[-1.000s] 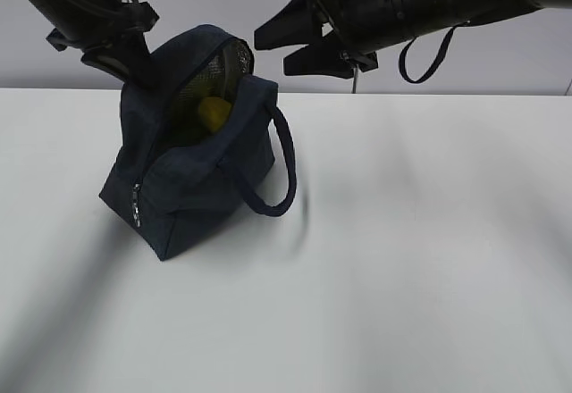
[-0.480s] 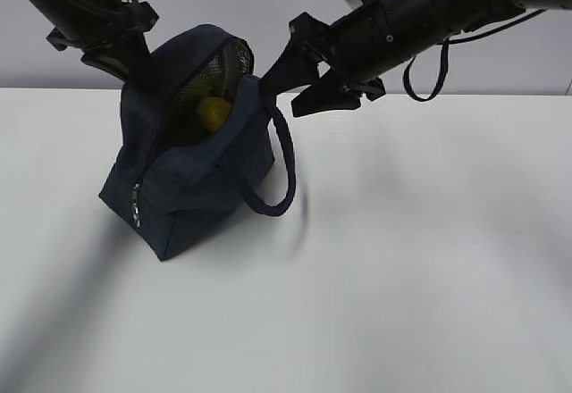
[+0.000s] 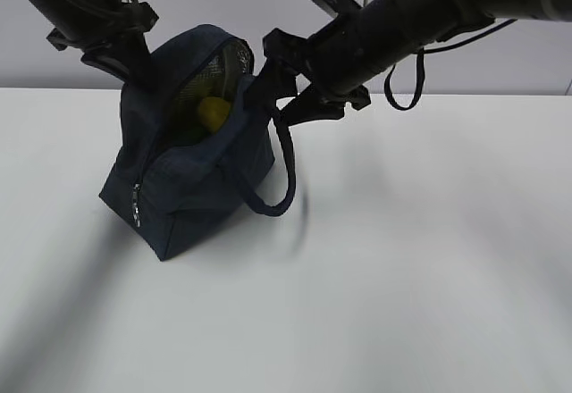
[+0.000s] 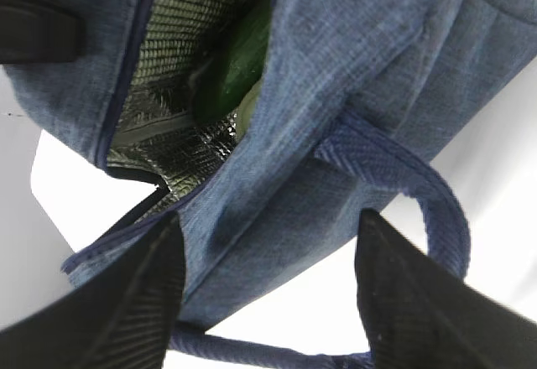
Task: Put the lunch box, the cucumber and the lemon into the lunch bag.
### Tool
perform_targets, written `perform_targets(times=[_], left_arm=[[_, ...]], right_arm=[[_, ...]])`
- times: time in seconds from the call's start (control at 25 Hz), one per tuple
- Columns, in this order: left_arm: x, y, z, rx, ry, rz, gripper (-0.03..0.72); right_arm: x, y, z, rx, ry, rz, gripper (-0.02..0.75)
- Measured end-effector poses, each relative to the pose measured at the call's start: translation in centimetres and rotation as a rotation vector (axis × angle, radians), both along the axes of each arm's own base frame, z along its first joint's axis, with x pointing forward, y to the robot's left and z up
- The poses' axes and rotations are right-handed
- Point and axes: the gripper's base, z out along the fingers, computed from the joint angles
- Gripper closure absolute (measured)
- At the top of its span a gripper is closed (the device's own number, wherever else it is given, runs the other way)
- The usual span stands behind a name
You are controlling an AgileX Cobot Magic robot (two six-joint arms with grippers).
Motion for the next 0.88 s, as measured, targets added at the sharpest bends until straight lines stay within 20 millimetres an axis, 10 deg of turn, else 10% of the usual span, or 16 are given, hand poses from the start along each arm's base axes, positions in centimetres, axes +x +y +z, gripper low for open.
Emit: perform_targets(times=[0.44, 0.76, 0.88], left_arm=[[0.0, 0.0, 0.0, 0.001, -0.003, -0.006, 0.668], [0.0, -0.1, 0.1, -0.013, -0.001, -0.005, 0.668], [0.0, -0.3, 0.2, -0.037, 0.003, -0.003, 0.668]], right_arm=[[0.6, 1.7, -2.8, 0.052, 0.074, -0.035, 0.297], [0.7, 1.8, -2.9, 0.046, 0.062, -0.038, 0.69], [0.8, 1.7, -2.9, 0.04, 0.053, -0.035, 0.727]])
